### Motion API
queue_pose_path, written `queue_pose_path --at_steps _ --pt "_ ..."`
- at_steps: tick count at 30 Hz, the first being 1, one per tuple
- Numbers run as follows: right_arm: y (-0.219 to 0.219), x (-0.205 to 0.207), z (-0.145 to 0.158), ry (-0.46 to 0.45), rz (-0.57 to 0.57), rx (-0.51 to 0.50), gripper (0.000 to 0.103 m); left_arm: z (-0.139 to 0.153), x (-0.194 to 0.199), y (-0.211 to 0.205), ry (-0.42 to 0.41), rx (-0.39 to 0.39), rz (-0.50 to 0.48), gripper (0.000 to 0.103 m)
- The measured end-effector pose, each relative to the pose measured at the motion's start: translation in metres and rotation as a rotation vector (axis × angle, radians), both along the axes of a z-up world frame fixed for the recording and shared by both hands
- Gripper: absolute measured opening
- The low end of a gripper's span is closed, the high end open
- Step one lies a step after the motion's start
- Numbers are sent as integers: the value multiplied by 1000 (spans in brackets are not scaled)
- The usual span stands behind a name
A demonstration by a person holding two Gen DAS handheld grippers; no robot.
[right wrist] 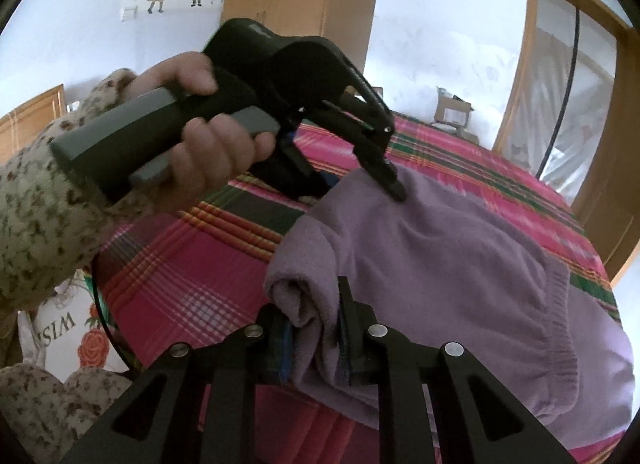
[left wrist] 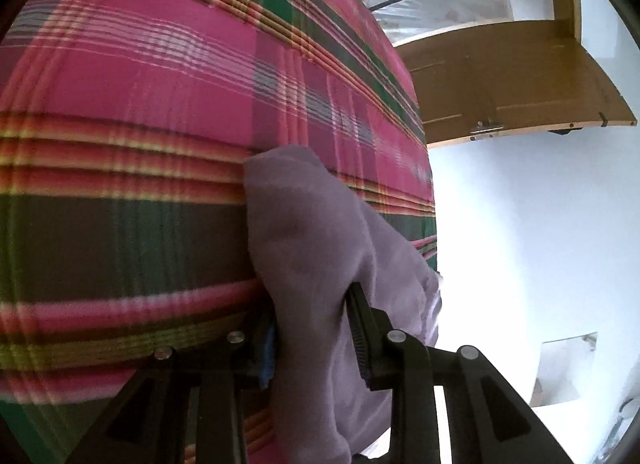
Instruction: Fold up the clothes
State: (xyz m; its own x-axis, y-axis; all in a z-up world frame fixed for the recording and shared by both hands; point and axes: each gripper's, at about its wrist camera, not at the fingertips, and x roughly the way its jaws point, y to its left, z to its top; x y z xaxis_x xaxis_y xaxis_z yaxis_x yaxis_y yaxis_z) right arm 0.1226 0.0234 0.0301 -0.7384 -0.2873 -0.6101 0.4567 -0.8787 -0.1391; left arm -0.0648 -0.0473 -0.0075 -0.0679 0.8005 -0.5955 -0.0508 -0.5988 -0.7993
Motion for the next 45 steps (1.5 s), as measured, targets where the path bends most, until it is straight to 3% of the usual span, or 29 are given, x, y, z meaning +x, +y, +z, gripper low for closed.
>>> queue_pose_path --at_steps 3,8,15,22,35,45 --pt "-1 -5 1 -3 -4 3 18 -2 1 1 6 4 4 17" --pt "-13 -10 4 -11 1 21 16 2 -1 -13 27 49 50 11" --pt "-33 -19 11 3 17 37 15 15 6 -42 87 48 98 10" --pt "-64 -21 17 10 114 31 15 26 11 -82 115 15 154 10" --pt "-128 -27 18 -54 336 -37 15 24 35 -190 100 -80 277 11" --pt "-154 -25 12 -101 400 -64 15 12 39 -223 70 -101 336 11"
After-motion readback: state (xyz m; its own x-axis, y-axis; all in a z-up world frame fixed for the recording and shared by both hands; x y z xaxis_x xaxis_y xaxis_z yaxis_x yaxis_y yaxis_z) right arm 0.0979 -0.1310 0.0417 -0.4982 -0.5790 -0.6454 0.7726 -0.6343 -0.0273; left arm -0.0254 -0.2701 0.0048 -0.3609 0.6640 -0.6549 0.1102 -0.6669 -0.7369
